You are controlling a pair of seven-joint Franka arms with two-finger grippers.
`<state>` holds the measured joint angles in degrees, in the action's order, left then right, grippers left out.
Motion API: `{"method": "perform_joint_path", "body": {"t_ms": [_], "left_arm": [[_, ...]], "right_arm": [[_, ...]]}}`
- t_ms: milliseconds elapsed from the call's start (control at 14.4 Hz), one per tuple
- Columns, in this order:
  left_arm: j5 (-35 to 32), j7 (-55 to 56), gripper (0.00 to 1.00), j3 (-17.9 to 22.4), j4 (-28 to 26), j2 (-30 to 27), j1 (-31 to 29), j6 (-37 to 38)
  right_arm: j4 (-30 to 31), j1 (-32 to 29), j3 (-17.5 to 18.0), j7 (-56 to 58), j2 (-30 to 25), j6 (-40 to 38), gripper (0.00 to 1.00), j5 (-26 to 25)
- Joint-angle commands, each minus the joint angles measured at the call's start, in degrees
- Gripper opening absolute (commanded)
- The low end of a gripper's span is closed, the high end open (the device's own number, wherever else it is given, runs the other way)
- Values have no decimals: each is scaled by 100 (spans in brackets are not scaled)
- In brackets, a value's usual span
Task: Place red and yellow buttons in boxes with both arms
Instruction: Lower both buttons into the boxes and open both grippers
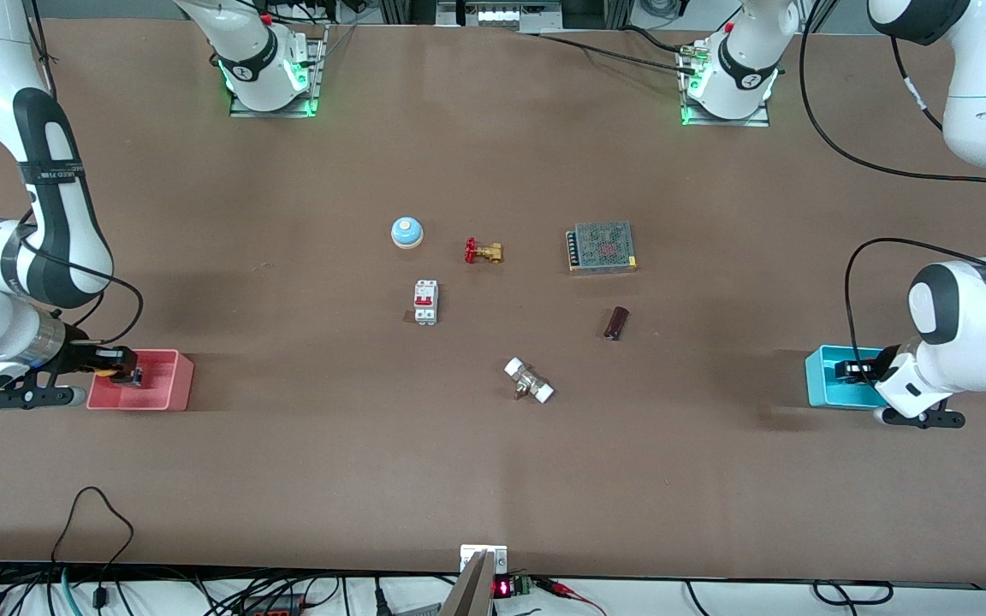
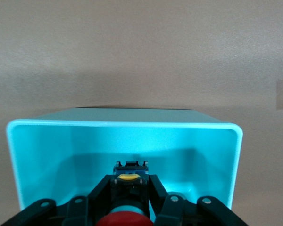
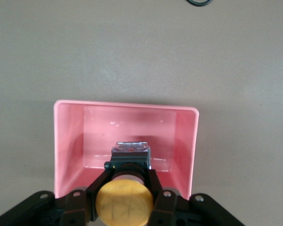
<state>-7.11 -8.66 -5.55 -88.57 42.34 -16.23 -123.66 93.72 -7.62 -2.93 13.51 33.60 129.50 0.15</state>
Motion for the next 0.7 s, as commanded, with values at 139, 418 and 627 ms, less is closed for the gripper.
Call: {"method": "perform_joint_path", "body": {"t_ms": [139, 418, 627], "left_arm": [[140, -119, 44, -78, 24, 20, -74, -18], [140, -119, 83, -78, 24, 12, -74, -18], [131, -119, 84, -78, 33, -23, -82, 26]], "right_arm": [[-126, 6, 3, 135, 138, 49, 24, 152], [-126, 41, 3, 100, 278, 277, 24, 152], [-126, 50, 3, 126, 419, 610, 24, 161]]}}
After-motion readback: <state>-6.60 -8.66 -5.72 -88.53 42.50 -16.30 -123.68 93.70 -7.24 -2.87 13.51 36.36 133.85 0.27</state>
